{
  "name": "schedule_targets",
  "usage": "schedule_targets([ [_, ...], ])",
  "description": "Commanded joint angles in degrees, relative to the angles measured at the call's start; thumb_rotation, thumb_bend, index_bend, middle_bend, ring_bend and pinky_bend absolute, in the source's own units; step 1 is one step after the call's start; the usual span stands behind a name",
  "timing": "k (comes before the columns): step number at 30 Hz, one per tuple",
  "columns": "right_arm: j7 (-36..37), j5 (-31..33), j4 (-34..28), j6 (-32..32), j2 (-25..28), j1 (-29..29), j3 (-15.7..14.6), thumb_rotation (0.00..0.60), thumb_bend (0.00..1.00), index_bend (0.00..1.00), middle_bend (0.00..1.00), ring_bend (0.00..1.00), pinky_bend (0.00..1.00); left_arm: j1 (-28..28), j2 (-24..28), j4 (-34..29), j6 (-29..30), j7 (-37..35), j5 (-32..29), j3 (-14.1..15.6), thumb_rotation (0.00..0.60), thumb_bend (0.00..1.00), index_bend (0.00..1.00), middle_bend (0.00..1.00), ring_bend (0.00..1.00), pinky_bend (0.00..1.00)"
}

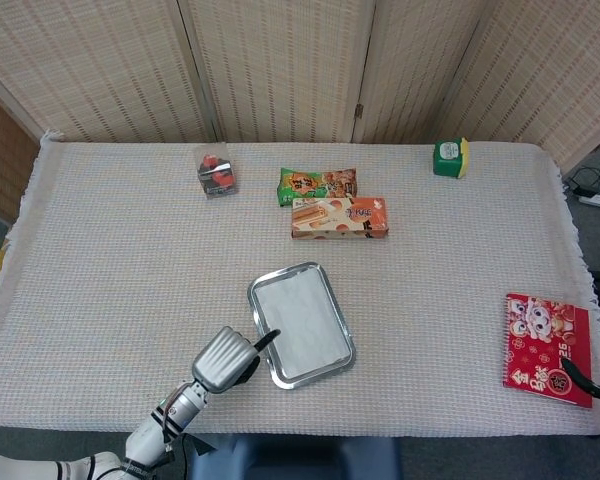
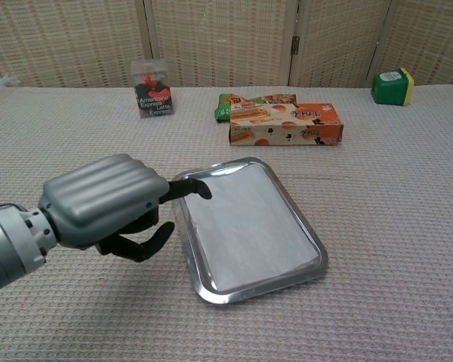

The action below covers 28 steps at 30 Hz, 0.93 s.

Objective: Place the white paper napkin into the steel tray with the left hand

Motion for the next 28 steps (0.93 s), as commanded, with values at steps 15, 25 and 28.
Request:
schedule_targets([
  [15,-16.9,-0.1,-3.4,-8.8,-4.1,3.3,-1.0,0.600,0.33,0.00,0.00,0.00,0.00,23.9,18.4,0.7,32.9,-20.5,4.9,3.4,0.525,0.45,0.17,0.24,0.08,0.08],
  [25,-24.8,1.6,-3.1,-14.1,-7.4,5.5,-0.9,0.600,0.33,0.00,0.00,0.00,0.00,28.3,24.4,-2.7,28.7,-24.5,-3.6,2.6,0.598,0.32,0.10,0.14,0.00,0.00],
  [28,-26.6,1.5,-3.2,-14.9,-8.1,5.8,-1.2,0.600,0.33,0.00,0.00,0.00,0.00,28.8,24.8,-3.0,28.4,-24.3,-2.9,2.3,0.600,0.32,0.10,0.14,0.00,0.00],
])
